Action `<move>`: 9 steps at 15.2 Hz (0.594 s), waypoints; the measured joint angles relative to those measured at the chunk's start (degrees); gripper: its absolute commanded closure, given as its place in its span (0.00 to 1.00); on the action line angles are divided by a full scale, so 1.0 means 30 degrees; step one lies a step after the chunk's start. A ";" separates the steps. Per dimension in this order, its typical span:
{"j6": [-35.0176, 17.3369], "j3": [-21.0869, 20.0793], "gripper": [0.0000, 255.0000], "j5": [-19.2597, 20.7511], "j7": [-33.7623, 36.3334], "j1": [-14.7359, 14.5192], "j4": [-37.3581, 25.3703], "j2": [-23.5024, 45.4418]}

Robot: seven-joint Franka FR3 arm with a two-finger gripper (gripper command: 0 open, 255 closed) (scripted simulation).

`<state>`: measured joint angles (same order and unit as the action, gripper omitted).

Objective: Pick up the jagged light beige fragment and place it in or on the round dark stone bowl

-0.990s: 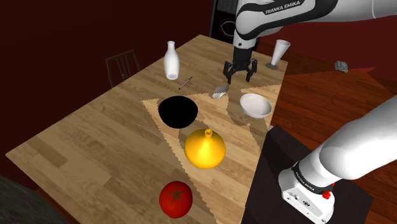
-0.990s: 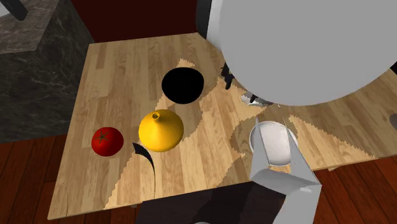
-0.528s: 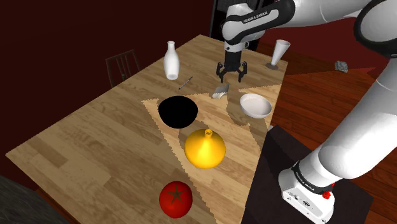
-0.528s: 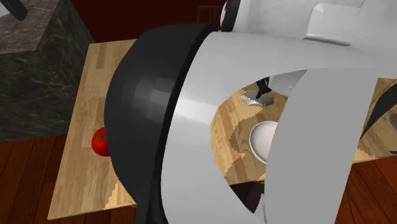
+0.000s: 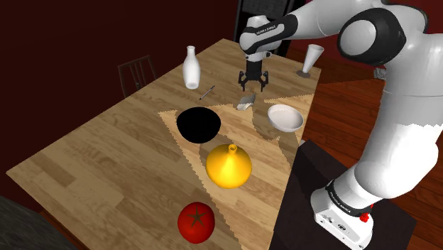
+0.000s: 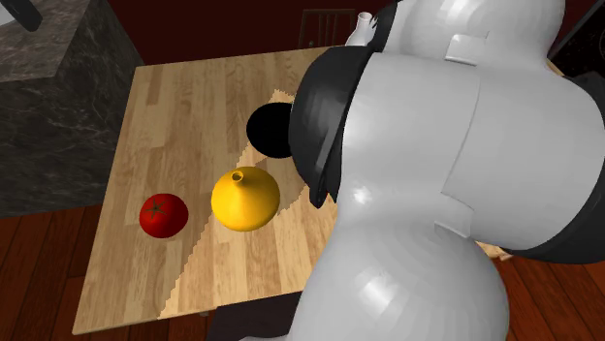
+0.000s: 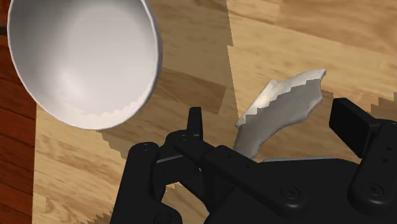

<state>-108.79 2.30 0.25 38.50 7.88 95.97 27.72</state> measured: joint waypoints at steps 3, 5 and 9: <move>0.0423 0.0411 0.00 -0.0150 0.0715 0.0365 -0.2307 0.2084; 0.0551 0.0661 0.00 -0.0287 0.1233 0.0610 -0.3769 0.3545; 0.0993 0.0907 0.00 -0.0451 0.1716 0.0944 -0.5878 0.5364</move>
<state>-105.81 5.02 -1.10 43.65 10.71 78.34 43.81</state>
